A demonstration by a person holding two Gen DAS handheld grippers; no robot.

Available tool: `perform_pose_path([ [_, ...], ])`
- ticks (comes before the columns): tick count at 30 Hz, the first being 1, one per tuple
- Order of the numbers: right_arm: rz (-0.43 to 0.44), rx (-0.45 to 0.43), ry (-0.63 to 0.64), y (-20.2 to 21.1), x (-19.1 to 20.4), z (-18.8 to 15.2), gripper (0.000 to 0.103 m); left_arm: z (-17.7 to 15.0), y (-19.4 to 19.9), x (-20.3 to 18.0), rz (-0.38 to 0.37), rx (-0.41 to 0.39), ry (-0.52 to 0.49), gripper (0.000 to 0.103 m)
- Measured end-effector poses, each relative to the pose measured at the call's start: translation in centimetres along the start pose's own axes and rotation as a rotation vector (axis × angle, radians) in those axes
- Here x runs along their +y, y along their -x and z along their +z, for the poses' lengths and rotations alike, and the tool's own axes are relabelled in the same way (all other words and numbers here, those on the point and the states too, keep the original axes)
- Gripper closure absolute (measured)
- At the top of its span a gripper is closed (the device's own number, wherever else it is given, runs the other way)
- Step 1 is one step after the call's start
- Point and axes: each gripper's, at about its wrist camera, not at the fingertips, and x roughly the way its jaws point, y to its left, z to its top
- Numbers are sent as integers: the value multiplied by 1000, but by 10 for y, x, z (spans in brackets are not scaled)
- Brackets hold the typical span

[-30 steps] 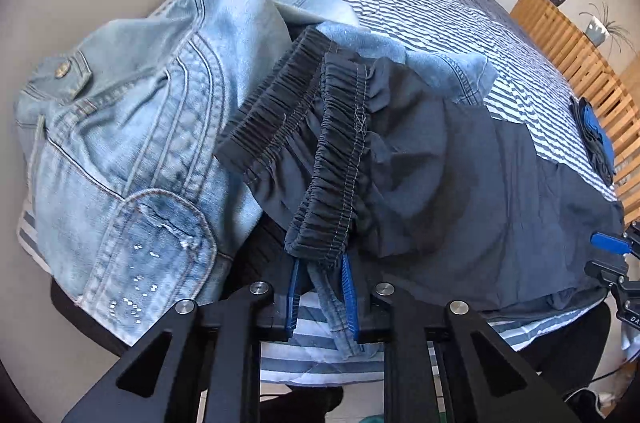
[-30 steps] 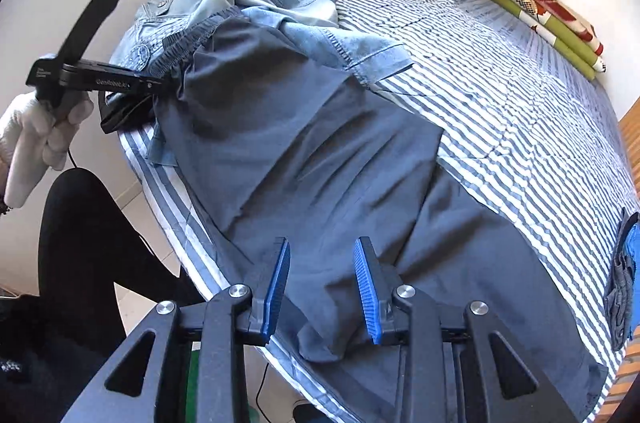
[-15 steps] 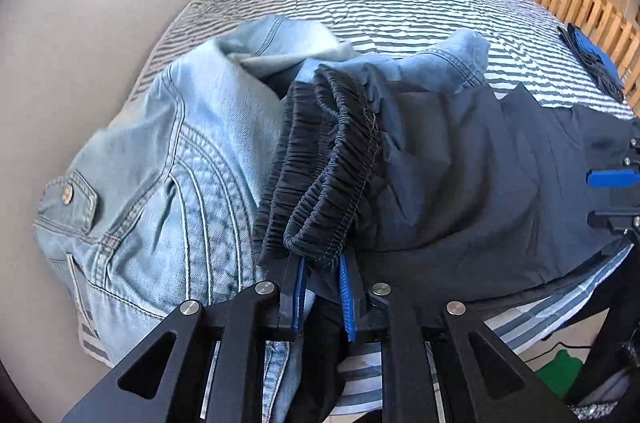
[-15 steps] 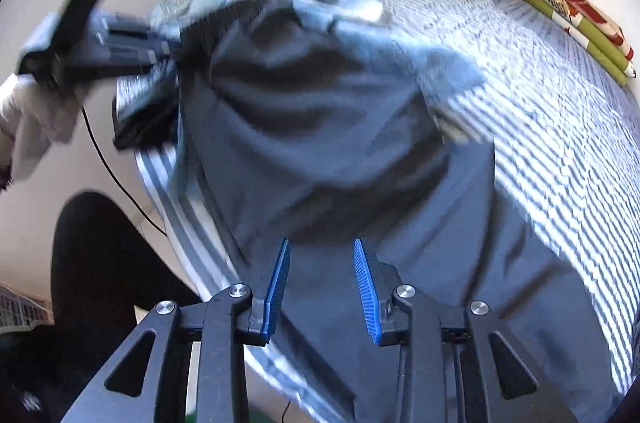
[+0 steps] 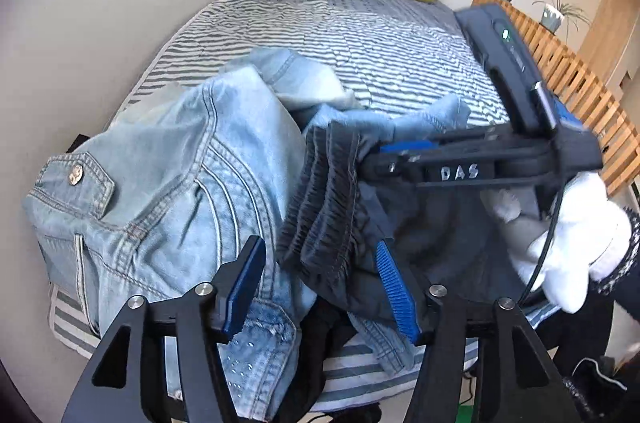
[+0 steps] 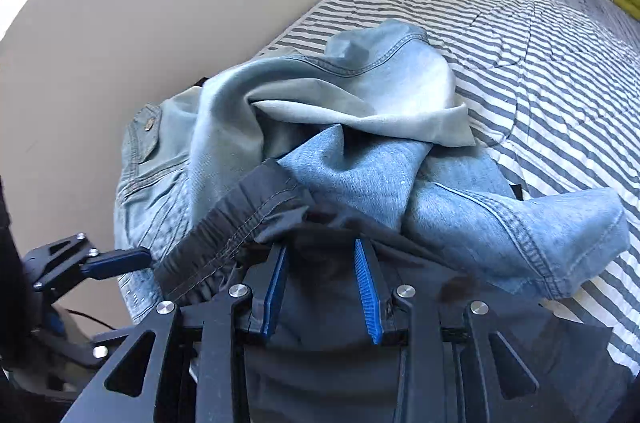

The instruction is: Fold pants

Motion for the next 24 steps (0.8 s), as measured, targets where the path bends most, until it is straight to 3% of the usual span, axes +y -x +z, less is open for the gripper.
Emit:
perform_pose_path([
  [5,66,-19,-67,-5,-15,-5,73,22,-24,6,-23,41,-20,41],
  [6,70,-18,-82,-1,-18,-7,73,23,-30,2,-13,48,-36,45],
  [12,115,-31,-151,15,-39,-24,73,30,-32,-11,-6,26,-78,49],
  [14,116,-17,-153,9,-40,-23,73,36,-43,-12,14,62,-92,47],
  [19,101,-15,-123,-2,-34,-23,72,44,-68,-7,-20,169,-103,46],
  [22,107,-15,-121,-6,-34,-22,72,52,-85,-7,-68,196,-75,46],
  [24,120,-15,-134,-8,-37,-21,72,51,-90,-10,-72,198,-73,56],
])
